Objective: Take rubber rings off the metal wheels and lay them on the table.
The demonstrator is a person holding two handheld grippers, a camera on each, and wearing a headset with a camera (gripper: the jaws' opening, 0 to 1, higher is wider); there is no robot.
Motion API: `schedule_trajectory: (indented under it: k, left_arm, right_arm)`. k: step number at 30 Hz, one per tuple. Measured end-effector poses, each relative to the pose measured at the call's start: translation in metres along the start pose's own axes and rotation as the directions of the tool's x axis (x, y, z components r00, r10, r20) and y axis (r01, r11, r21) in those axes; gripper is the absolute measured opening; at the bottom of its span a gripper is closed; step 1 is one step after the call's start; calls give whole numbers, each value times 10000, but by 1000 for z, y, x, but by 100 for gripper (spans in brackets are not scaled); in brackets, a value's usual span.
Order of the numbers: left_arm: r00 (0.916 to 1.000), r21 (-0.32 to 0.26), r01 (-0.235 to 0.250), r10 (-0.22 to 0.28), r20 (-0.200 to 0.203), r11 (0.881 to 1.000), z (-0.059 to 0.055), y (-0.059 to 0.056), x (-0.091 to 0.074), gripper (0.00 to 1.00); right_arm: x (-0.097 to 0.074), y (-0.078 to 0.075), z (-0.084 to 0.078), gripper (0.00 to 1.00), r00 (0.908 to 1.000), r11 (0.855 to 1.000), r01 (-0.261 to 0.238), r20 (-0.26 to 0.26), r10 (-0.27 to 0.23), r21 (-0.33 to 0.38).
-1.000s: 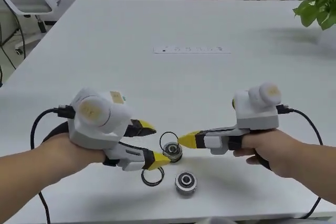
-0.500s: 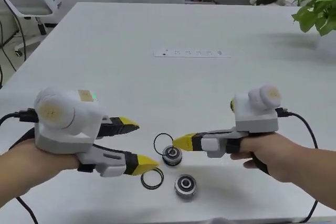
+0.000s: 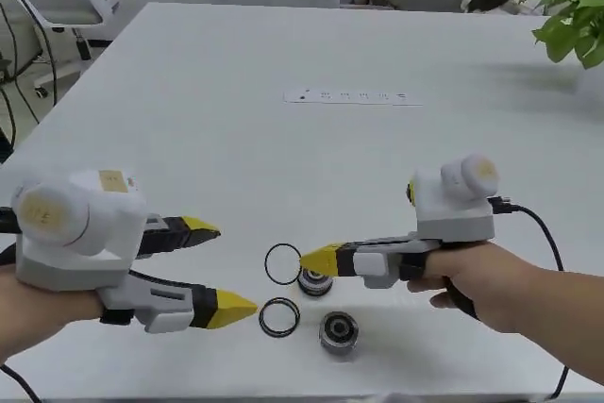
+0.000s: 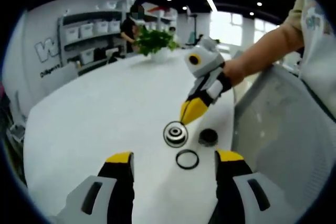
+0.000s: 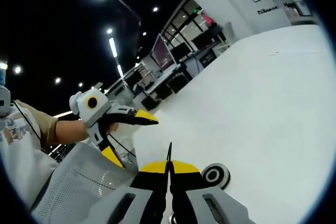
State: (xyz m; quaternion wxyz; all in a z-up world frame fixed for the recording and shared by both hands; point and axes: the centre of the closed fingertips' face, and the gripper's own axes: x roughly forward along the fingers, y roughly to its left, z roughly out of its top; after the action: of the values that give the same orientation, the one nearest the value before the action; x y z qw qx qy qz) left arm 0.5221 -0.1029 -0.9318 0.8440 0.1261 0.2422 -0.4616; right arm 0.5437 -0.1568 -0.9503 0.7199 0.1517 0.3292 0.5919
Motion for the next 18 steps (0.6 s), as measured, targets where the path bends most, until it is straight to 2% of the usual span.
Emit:
schedule_trajectory:
  k: [9,18]
  left_arm:
    - [9998,-146,-205,205,17,9997,-5,1,-11,66]
    - [9995,-225,-310,311,29,9993,-8,0,-17,66]
  right_arm:
    - [11,8,-12,0,9988,9997,-229,-435,231,44]
    - [15,9,-31,0,9934,9997,-229,-1127,235,62]
